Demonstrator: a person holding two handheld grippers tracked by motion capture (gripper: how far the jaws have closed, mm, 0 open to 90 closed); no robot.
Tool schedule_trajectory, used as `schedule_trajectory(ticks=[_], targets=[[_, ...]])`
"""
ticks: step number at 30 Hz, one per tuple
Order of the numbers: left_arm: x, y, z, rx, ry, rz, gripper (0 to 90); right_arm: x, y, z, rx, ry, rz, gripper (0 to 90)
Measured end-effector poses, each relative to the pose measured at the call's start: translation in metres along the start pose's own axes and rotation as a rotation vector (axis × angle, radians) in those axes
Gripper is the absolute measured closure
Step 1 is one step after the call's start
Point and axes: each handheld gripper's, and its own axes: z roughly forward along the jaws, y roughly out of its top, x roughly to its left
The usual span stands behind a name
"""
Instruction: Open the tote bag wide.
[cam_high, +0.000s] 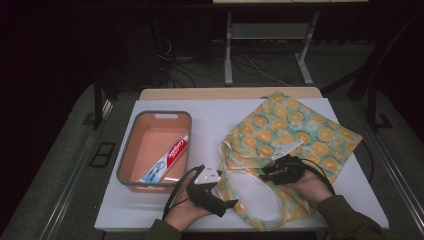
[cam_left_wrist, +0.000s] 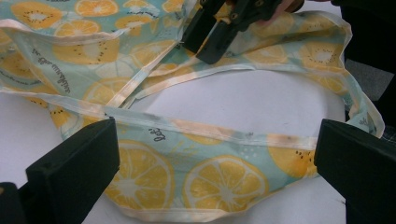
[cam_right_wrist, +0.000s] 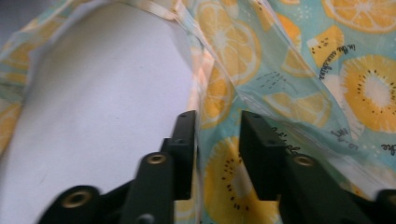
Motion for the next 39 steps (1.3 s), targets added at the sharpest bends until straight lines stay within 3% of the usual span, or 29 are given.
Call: schedule_trajectory(ticks=[4, 11, 15, 19, 20, 21, 22, 24, 25, 31, 39], targets=[[0.0, 0.0, 0.001, 0.004, -0.001, 0.001, 0.0, -0.003, -0.002, 0.002, -0.007, 0.029, 0.018, 88.8], [0.0, 0.0, -0.001, 0.0, 0.001, 0.0, 0.0, 0.012, 0.003, -0.006, -0.064, 0.116, 0.012, 89.1], [0.0, 0.0, -0.001, 0.0, 0.003, 0.0, 0.0, 0.021, 0.008, -0.013, -0.108, 0.108, -0.005, 89.1], [0.0, 0.0, -0.001, 0.001, 0.003, 0.001, 0.0, 0.013, 0.014, -0.029, -0.185, 0.052, 0.014, 89.1], [0.0, 0.0, 0.0, 0.003, 0.002, 0.002, 0.0, 0.005, 0.016, -0.039, -0.233, 0.014, 0.041, 89.1], [0.0, 0.0, 0.0, 0.004, 0.003, 0.002, 0.0, 0.005, 0.016, -0.039, -0.233, 0.014, 0.041, 89.1], [0.0, 0.0, 0.0, 0.004, 0.003, 0.002, 0.0, -0.004, 0.017, -0.049, -0.269, -0.029, 0.072, 89.1], [0.0, 0.0, 0.0, 0.004, 0.003, 0.002, 0.0, -0.013, 0.015, -0.056, -0.292, -0.06, 0.101, 89.1], [0.0, 0.0, 0.0, 0.003, 0.003, 0.003, 0.0, -0.013, 0.015, -0.056, -0.292, -0.06, 0.101, 89.1], [0.0, 0.0, 0.0, 0.004, 0.002, 0.004, 0.0, -0.044, 0.004, -0.065, -0.303, -0.185, 0.192, 89.1], [0.0, 0.0, 0.0, 0.004, 0.002, 0.002, 0.0, -0.068, -0.007, -0.059, -0.27, -0.249, 0.257, 89.1]])
